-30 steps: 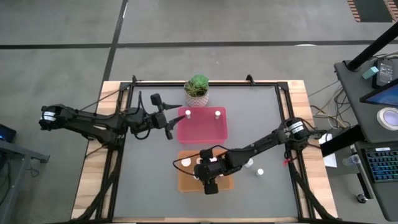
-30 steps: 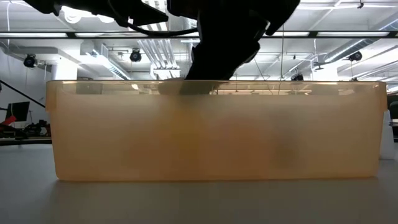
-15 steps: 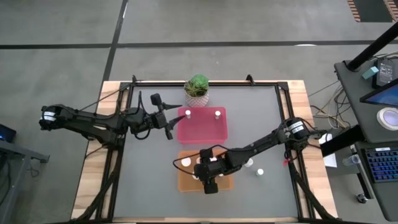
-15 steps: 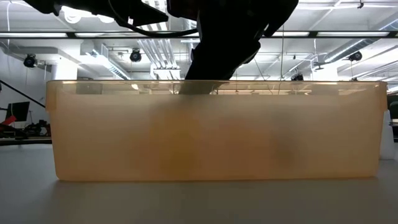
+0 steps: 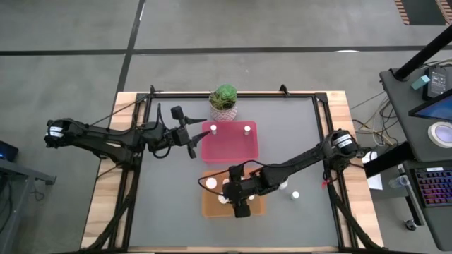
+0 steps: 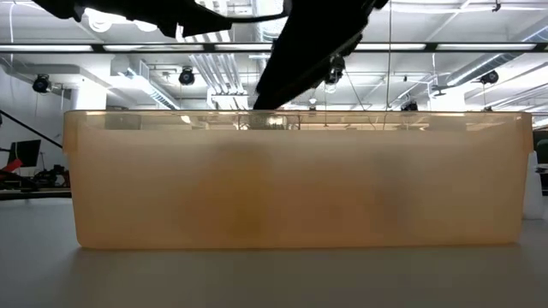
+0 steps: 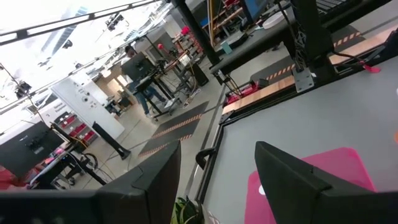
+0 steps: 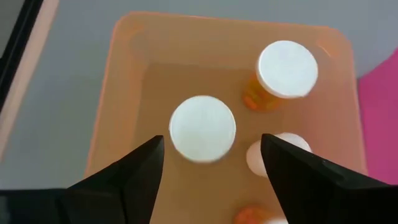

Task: Pick and place medicine bottles into bin by pill shape (circle, oval)
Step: Put the white tablet bottle into the pink bin

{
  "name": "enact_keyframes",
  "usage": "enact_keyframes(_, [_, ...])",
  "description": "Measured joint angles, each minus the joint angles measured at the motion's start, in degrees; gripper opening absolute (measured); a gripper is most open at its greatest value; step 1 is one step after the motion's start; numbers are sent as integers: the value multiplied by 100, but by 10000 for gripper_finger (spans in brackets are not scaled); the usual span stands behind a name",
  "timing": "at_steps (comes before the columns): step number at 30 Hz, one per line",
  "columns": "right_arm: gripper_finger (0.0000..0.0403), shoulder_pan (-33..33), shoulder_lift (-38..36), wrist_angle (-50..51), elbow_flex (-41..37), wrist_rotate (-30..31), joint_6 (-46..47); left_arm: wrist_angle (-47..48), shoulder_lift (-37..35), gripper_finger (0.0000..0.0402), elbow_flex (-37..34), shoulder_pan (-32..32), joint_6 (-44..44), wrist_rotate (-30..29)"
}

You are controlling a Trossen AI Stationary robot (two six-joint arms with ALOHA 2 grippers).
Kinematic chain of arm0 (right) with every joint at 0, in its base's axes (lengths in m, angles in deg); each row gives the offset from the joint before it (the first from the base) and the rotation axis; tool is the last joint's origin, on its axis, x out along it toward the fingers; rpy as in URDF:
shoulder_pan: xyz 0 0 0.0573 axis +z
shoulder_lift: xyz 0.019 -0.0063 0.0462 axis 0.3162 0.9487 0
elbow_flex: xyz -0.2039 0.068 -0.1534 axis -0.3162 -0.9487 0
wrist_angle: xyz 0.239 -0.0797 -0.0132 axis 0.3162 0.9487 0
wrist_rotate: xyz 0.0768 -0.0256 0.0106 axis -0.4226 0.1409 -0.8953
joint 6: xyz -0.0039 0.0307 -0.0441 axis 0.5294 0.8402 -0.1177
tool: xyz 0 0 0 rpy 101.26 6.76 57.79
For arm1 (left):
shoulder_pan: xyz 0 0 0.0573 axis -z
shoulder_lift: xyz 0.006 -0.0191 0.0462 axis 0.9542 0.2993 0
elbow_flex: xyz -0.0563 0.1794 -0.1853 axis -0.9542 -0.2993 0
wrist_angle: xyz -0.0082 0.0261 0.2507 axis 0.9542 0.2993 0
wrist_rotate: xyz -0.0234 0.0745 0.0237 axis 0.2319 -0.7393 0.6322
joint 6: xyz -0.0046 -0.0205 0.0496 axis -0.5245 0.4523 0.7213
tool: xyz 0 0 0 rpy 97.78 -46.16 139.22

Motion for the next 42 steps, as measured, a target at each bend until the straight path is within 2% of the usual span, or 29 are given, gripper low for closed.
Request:
enact_keyframes(7, [247, 119, -389, 504, -1, 143, 129, 0, 0, 191, 0, 2, -1, 2])
enact_keyframes(13, [247, 171, -798, 1262, -4, 178, 594, -2, 0, 191, 0, 2, -2, 2])
enact_keyframes(22, [247, 343, -1545, 1954, -216, 573, 1185, -33, 0, 191, 0, 2, -6, 2])
enact_keyframes(28, [247, 458, -2208, 1893, -838, 886, 1560, -31, 0, 191, 0, 0, -7, 4])
enact_keyframes(42, [247, 507, -3964, 1813, -2776, 1034, 3070, -112, 2, 191, 0, 0, -22, 2])
